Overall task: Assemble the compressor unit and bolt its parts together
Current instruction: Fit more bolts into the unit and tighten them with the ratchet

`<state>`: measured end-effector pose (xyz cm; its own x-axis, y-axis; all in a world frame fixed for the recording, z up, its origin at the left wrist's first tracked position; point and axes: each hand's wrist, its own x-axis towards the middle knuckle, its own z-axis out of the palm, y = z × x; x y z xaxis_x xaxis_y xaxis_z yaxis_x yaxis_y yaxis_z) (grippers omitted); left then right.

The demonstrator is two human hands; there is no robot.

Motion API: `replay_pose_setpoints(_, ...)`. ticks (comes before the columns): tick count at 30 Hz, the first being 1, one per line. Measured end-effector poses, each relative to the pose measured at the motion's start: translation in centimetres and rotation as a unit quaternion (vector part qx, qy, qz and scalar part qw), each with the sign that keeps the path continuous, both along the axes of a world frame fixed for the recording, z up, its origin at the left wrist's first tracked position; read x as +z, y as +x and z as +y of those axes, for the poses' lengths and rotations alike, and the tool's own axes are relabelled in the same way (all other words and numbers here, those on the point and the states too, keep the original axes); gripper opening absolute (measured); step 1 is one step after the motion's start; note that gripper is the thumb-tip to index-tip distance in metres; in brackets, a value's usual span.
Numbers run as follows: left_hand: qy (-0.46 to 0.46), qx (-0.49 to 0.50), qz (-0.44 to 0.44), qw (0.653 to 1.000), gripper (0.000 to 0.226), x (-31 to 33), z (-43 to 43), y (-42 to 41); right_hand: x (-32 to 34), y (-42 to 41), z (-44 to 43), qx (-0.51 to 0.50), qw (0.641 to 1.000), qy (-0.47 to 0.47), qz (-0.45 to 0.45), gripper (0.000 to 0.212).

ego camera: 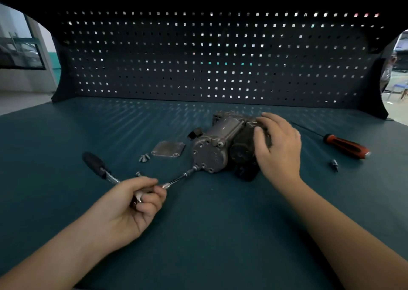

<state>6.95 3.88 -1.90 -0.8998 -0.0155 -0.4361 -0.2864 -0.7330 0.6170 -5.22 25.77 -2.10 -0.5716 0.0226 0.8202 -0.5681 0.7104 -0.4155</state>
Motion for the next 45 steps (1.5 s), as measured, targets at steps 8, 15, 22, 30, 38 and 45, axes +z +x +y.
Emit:
replay_pose_setpoints(8, -0.646, -0.121, 0.120, 0.744, 0.023, -0.8, 0.0, 0.2, -1.0, -0.7, -0.9, 0.078, 0.993, 0.028, -0.084, 0.045)
replay_pose_setpoints(15, -0.743, -0.119, 0.170, 0.637, 0.017, -0.2, -0.7, -0.5, -1.7, -1.2, -0.4, 0.134, 0.985, -0.006, -0.109, 0.043)
replay_pose_setpoints(22, -0.040, -0.009, 0.004, 0.999, 0.020, 0.3, -0.1, -0.3, -1.8, -1.3, -0.5, 0.137, 0.983, -0.022, -0.117, 0.044)
replay_pose_setpoints(30, -0.660, -0.151, 0.142, 0.722, 0.039, -1.0, 0.4, 0.1, -1.8, -1.4, -0.5, 0.129, 0.983, -0.025, -0.126, 0.039)
replay_pose_setpoints(38, -0.320, -0.040, 0.035, 0.946, 0.023, -0.2, 0.2, -0.2, -1.7, -1.3, -0.3, 0.141, 0.982, -0.015, -0.125, 0.037)
replay_pose_setpoints(45, -0.191, -0.017, 0.024, 0.981, 0.026, 0.4, 1.8, 0.4, -1.4, -1.2, -0.3, 0.141, 0.980, -0.017, -0.141, 0.032)
